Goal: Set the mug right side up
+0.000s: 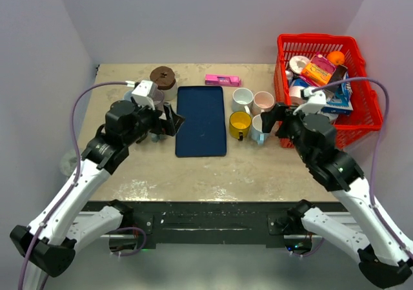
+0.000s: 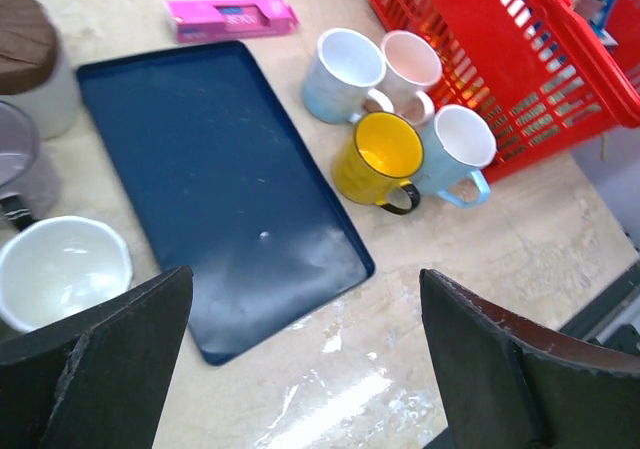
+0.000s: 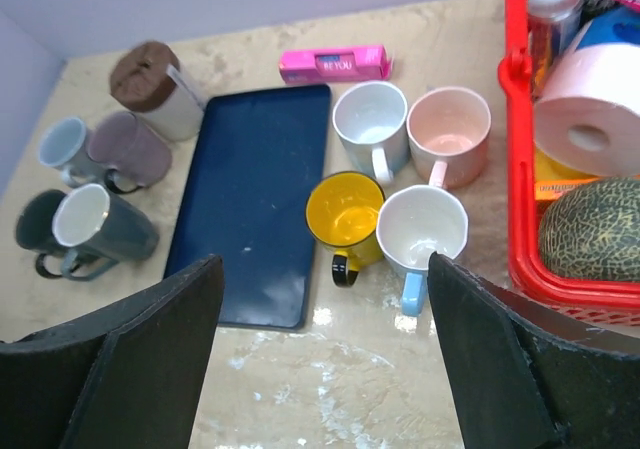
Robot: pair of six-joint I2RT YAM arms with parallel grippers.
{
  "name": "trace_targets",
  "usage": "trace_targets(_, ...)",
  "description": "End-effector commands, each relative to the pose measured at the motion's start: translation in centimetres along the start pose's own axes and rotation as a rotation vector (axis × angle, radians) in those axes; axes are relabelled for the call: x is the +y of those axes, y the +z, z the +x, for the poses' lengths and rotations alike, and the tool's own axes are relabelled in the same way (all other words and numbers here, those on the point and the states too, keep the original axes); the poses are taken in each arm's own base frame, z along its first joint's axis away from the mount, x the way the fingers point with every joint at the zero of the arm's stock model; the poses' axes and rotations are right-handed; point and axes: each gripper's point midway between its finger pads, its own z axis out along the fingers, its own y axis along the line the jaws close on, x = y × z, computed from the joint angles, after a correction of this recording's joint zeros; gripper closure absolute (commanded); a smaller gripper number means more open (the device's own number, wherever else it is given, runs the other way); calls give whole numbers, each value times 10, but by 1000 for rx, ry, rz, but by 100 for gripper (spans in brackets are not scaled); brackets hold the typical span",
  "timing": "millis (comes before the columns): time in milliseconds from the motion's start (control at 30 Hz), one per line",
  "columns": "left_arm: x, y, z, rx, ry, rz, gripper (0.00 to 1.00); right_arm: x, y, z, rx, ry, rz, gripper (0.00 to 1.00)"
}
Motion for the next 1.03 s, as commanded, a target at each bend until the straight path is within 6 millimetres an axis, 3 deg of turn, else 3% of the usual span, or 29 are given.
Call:
trace_targets(0, 25, -34, -23, -71, 50, -176, 1, -8, -36, -23, -34, 6, -11, 14)
trace_targets(133, 38, -64, -36, -132, 33, -277, 1, -14, -57, -41, -84, 24, -12, 14)
trace_targets(333, 55, -84, -33, -92, 16, -402, 1, -22, -69, -50, -118, 25, 8, 14)
trace_targets(767, 53, -86, -35, -91, 16, -396, 1, -21, -64, -44, -104, 20, 7, 13)
trace_targets(1000, 52, -95, -46, -138, 16, -401, 1, -18, -66, -46, -112, 29, -8, 13)
